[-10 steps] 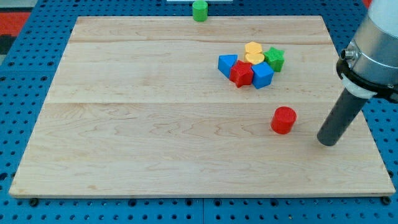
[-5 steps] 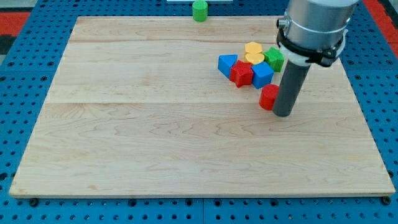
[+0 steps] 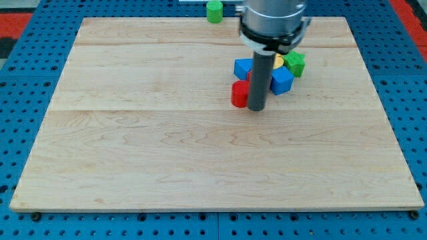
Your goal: Put the red circle at the bottom side of the green circle
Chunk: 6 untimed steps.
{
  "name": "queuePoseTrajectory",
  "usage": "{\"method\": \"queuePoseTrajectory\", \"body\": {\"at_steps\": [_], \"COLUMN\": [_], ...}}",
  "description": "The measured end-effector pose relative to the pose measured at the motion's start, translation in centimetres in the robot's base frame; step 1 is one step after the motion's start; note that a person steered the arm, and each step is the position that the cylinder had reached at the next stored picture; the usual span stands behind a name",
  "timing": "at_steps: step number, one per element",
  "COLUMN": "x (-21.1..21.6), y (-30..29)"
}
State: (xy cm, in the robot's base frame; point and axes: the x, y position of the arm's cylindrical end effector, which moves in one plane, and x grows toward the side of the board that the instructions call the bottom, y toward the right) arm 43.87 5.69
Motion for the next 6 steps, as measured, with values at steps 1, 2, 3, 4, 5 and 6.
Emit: {"method": "queuePoseTrajectory", "body": {"at_steps": [1, 2, 3, 4, 5, 6], "x": [-0.7, -1.8, -4.4, -8.5, -9.3, -9.9], "y": [-2.0, -4.1, -6.2, -6.7, -8.4, -10.0]}}
